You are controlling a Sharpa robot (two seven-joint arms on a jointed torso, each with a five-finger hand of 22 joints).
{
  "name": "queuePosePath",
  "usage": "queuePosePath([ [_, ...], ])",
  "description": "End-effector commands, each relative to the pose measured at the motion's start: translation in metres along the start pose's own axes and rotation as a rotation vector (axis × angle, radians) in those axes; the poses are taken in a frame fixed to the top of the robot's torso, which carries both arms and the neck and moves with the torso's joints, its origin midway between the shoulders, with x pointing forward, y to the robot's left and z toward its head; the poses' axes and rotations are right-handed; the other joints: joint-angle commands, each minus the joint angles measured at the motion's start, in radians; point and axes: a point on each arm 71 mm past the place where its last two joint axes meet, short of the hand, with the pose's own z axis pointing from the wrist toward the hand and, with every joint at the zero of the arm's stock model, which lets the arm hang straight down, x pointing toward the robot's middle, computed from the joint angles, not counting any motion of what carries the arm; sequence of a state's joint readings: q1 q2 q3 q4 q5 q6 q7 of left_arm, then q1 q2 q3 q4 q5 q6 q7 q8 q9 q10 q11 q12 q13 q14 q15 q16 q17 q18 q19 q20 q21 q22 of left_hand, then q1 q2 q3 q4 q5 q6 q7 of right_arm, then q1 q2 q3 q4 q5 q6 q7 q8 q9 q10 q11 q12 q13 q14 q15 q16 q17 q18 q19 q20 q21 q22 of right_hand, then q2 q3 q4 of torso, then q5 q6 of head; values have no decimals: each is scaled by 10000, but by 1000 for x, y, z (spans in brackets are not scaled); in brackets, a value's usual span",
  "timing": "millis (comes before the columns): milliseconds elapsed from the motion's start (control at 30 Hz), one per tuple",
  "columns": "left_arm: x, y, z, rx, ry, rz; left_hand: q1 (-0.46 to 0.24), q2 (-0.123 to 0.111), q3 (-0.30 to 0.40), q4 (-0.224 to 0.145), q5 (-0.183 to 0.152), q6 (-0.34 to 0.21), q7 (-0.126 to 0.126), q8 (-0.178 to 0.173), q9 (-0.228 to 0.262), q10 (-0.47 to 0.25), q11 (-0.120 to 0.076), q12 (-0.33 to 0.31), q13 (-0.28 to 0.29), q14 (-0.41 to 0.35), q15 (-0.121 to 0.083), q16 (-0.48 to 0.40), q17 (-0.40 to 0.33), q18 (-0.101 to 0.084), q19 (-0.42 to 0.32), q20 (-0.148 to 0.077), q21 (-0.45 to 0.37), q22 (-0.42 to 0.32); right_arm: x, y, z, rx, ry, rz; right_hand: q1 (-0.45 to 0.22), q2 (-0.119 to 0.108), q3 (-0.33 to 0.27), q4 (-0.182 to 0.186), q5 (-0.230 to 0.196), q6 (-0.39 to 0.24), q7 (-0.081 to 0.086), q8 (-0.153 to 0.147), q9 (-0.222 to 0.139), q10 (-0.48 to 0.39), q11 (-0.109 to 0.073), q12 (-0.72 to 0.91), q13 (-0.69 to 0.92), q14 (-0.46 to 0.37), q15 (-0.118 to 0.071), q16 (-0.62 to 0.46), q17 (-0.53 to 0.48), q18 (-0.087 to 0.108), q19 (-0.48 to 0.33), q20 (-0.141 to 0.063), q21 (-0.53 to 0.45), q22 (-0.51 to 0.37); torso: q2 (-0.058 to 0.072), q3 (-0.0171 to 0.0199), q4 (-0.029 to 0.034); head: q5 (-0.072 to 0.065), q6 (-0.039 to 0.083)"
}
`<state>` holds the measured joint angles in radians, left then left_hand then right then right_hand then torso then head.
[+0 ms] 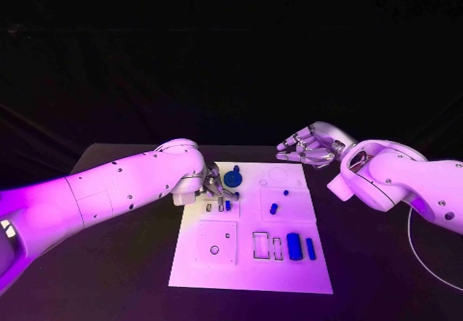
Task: Assemble the parts on the task board
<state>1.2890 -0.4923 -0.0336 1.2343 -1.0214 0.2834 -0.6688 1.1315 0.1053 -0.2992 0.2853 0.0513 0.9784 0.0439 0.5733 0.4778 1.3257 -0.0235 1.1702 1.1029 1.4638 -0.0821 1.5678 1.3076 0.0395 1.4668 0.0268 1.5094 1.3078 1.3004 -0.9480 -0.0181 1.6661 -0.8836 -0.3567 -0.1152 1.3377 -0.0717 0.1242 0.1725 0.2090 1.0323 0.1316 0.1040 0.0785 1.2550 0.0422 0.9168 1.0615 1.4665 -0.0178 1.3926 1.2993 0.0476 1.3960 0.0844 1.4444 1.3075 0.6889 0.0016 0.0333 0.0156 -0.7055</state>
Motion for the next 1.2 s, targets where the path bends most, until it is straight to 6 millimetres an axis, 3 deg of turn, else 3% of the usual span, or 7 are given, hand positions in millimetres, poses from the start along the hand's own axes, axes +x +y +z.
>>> queuePosePath([
  [33, 2, -2, 0, -45, 259, 316, 178, 22, 1, -35, -37, -103, -10, 77, 65, -17, -40, 51, 11, 1070, -68, 30, 2632, -185, 677, -87, 39, 1632, 2, 0, 1, 37, 246, -170, -44, 86, -37, 26, 57, 35, -7, 48, 9, -85, 22, -61, -31, 465, -92, -56, -21, 133, -57, 9, -30, 72, -8, 6, 4, 3, -21],
  [1200, 7, -10, -1, 155, 524, 484, 889, 255, 225, -242, -26, -267, -10, 326, 465, -3, -36, 80, 65, 1070, -54, 30, 2632, -201, 705, -59, 83, 1725, 7, 0, 5, 56, 361, -427, 12, 120, -46, 18, 130, 66, -20, 64, 15, -81, 7, -141, -120, 455, -106, -117, -86, 144, -86, -4, -69, 18, 0, 2, -5, 3, -148],
])
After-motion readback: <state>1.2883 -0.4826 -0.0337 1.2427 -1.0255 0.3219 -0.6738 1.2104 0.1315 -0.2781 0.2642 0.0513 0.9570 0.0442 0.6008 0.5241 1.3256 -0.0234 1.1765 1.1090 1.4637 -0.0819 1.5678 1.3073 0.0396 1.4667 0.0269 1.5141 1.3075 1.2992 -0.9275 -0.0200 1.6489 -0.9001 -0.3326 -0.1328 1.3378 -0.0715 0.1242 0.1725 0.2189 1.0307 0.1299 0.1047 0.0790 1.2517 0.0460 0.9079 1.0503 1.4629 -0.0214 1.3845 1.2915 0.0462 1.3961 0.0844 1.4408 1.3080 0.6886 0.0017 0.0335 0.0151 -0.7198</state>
